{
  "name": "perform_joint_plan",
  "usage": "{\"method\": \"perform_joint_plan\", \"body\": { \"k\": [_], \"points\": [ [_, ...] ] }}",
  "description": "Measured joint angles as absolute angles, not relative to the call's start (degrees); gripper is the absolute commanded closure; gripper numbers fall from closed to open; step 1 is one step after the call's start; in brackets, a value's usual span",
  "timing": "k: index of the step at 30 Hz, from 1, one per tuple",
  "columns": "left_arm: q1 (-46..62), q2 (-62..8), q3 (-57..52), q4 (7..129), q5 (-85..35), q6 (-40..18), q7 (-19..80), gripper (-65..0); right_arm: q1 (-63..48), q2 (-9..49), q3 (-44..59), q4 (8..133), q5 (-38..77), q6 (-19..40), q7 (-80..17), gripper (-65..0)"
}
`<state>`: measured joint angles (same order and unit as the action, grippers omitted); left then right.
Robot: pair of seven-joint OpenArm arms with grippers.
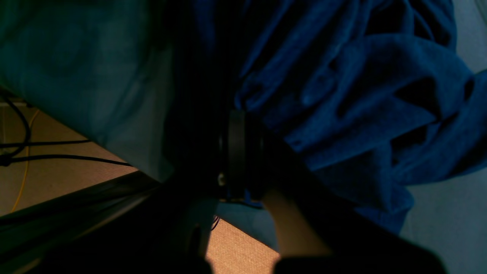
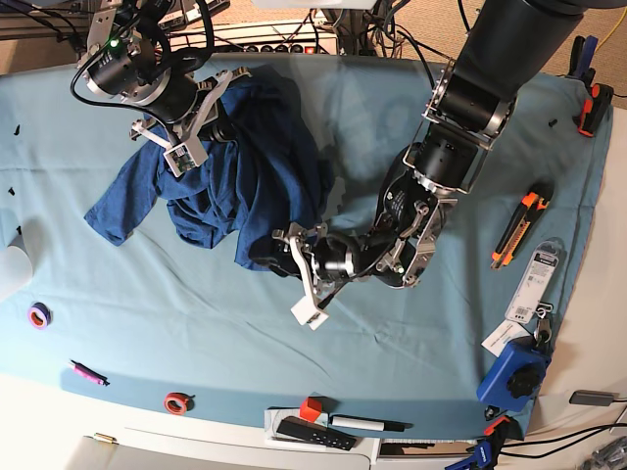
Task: Layout the t-shirt on the table in an organized manner, then fold the t-shirt properly
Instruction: 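Grasp the shirt with the left gripper and pull it toward the table edge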
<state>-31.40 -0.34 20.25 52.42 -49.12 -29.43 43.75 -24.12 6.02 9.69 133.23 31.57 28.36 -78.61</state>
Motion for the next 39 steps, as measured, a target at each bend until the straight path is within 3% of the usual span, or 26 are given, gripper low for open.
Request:
{"method": "perform_joint_plan", "body": {
  "k": [9,17,22,26,30,39],
  "points": [
    [-33.47,0.21,20.25,52.42,-48.53,-24.88,43.33,-30.1,-24.12,6.02,9.69,133.23,31.57,28.36,-78.59,0.0],
    [-33.06,3.22,20.23,51.4,-48.27,-24.58,46.04,-30.0,-24.12,6.02,9.69,133.23,31.57,28.36,-78.37,0.0],
    [-33.04,4.4,20.25,47.35,-41.47,-23.31,43.13,-30.0,-24.1,6.02,9.69,133.23,31.57,28.36,-78.37,0.0],
    [-32.99,4.27,20.25,44.84,-41.47,-23.33,42.24,-23.0,-24.12,6.02,9.69,133.23,31.59,28.36,-78.35,0.0],
    [-33.06,4.29,20.25,44.82,-42.74,-23.33,41.04,0.0,-24.12,6.02,9.69,133.23,31.59,28.36,-77.95,0.0],
    [-39.05,4.14,20.25,44.58,-46.98,-31.05,37.63,0.0,-20.43,6.02,9.69,133.23,27.64,28.36,-73.56,0.0]
  ]
}}
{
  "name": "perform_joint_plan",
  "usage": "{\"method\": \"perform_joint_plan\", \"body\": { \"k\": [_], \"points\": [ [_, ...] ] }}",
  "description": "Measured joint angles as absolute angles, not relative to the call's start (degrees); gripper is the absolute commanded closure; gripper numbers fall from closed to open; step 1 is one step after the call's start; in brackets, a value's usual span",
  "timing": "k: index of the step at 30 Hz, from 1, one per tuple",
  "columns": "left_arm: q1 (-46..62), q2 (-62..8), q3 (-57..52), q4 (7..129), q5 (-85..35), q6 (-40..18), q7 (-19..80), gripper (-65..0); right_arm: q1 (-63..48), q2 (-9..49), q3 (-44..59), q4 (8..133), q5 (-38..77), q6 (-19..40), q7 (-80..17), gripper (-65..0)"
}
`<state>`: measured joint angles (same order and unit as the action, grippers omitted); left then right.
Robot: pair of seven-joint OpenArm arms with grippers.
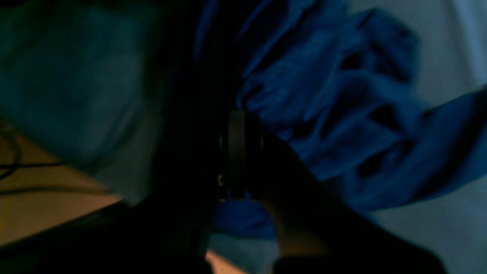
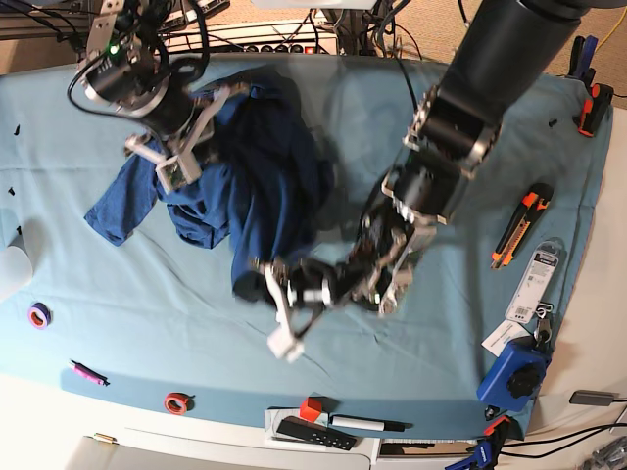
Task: Layout the t-shirt on the table in an organized manner, then fold the t-shirt properly
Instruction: 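Grasp the shirt with the left gripper and pull it toward the table edge, then stretch the shirt between both grippers and lay it flat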
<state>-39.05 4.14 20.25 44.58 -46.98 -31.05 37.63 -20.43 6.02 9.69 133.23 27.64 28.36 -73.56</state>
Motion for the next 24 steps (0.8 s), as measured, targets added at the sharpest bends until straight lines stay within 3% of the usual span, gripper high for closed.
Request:
{"method": "perform_joint_plan", "body": {
  "k": [8,17,24],
  "points": [
    [-42.3,3.2,17.1,44.6,-49.34,-30.98,38.11,0.0,-11.94,6.0,9.69,133.25,20.93,28.01,-65.28,0.0],
    [-46.54,0.51,6.13,44.6,-50.02,-31.11,38.24,0.0,-6.31,6.02,9.74,133.12,7.35,20.03,-60.88,0.0],
    [-52.95,-4.23,2.22,44.6,-51.96,-31.4,39.42,0.0,0.38,5.85,9.69,124.77,5.98,17.56,-57.87,0.0]
  ]
}}
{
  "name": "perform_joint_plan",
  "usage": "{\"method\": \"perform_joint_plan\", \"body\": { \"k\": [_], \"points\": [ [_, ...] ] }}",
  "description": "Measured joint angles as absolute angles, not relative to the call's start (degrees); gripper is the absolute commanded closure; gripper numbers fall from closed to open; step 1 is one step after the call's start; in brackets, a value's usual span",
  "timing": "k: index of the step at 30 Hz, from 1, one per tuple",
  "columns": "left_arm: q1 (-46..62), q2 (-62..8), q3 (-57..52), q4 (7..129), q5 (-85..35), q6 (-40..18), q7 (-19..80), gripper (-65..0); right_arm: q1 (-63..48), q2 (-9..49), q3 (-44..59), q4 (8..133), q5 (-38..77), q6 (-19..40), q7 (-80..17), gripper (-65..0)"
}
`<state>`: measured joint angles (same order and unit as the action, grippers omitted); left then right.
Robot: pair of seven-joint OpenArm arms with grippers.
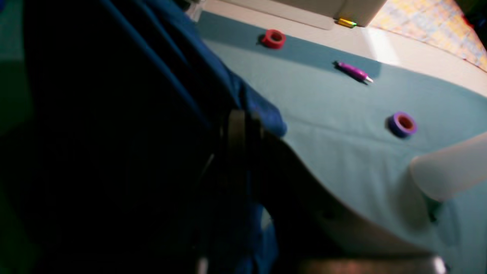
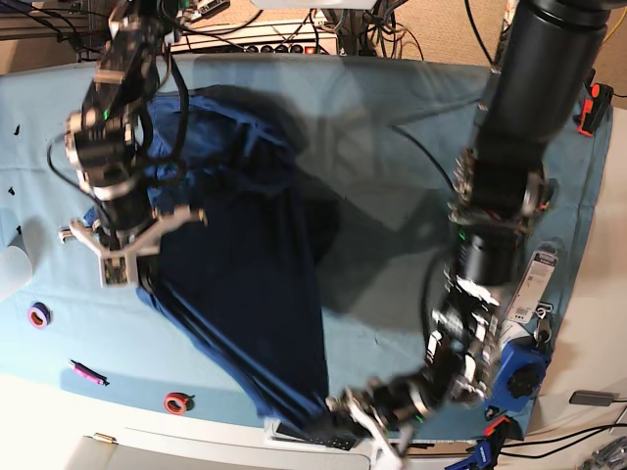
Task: Layout the t-shirt on the table in an organized manner, then fold the t-shirt properly
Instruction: 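Stretch the shirt between both grippers and lay it flat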
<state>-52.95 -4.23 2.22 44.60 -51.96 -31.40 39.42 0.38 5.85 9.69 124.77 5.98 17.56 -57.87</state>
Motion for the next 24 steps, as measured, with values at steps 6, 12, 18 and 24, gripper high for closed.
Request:
{"method": "perform_joint_plan", "body": {
  "k": [6,12,18,24],
  "points": [
    [-54.59,-6.74,2.2,44.6,-51.92,-31.57,40.42,0.0,8.45,5.72,9.63,111.77,6.13,17.67,-57.23,0.0],
    [-52.97,-8.16,2.22,44.6,-51.75,-31.57,40.95,0.0,13.91,5.69,9.58,101.01,6.52,17.63,-59.92,0.0],
    [-50.54,-10.11,2.15,44.62,-51.75,-31.18,49.1,0.0,13.54,5.91,9.76,96.29,10.63,18.22,-75.72,0.0],
    [-43.53,-11.81,2.15,44.6,-51.7,-30.96,49.3,0.0,9.63,5.82,9.69,96.38,11.88,19.27,-74.81,0.0]
  ]
}}
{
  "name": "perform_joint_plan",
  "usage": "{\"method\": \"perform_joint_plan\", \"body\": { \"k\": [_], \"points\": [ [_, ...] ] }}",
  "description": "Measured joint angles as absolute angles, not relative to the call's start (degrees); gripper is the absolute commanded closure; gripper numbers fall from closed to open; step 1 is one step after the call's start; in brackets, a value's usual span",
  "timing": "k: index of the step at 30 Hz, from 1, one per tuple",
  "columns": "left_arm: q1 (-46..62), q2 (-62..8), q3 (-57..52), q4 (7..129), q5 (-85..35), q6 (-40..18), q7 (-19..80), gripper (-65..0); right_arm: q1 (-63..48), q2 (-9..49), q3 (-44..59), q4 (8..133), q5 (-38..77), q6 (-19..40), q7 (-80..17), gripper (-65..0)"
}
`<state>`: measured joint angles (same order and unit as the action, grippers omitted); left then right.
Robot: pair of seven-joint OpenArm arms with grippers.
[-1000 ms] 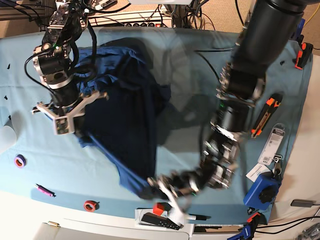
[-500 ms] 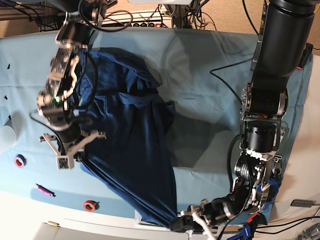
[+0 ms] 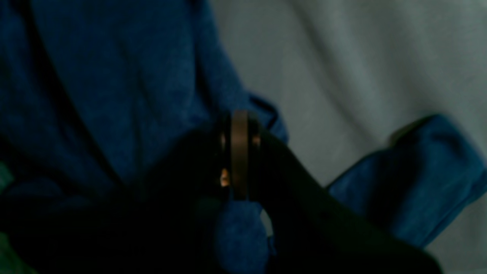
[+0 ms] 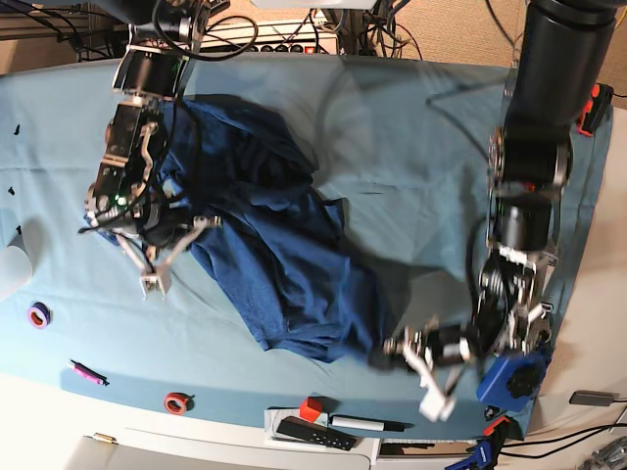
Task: Layout the t-shirt on the table in an organized manner, then fold the t-shirt properly
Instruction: 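Stretch the shirt between both grippers and lay it flat, then release the shirt and hold both grippers just above it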
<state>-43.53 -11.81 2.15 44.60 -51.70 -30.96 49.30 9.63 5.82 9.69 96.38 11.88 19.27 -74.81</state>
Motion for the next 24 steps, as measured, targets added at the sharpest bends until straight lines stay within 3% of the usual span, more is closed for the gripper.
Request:
{"method": "perform_joint_plan", "body": {
  "k": [12,13,15,16,24],
  "points": [
    [-38.92,-12.25,2.13,44.6,-51.72,-30.94,37.78,0.0,8.84,5.85,9.74,96.38,11.9,19.31,-62.87,0.0],
    [-39.05,-12.25,2.13,44.6,-51.7,-30.94,36.29,0.0,8.95,5.85,9.74,96.38,11.88,20.45,-62.19,-3.3],
    [-39.27,-12.25,2.13,44.6,-49.47,-30.96,33.71,0.0,9.5,5.85,9.74,96.38,11.88,22.52,-60.23,-21.6],
    [-39.42,-12.21,2.13,44.6,-47.55,-30.92,32.21,0.0,9.89,5.85,9.74,96.38,12.43,23.22,-59.09,-27.5],
    [-39.86,-12.05,2.13,44.6,-34.35,-21.82,20.1,0.0,15.31,5.74,9.69,92.77,13.23,22.72,-54.57,-29.1]
  ]
}}
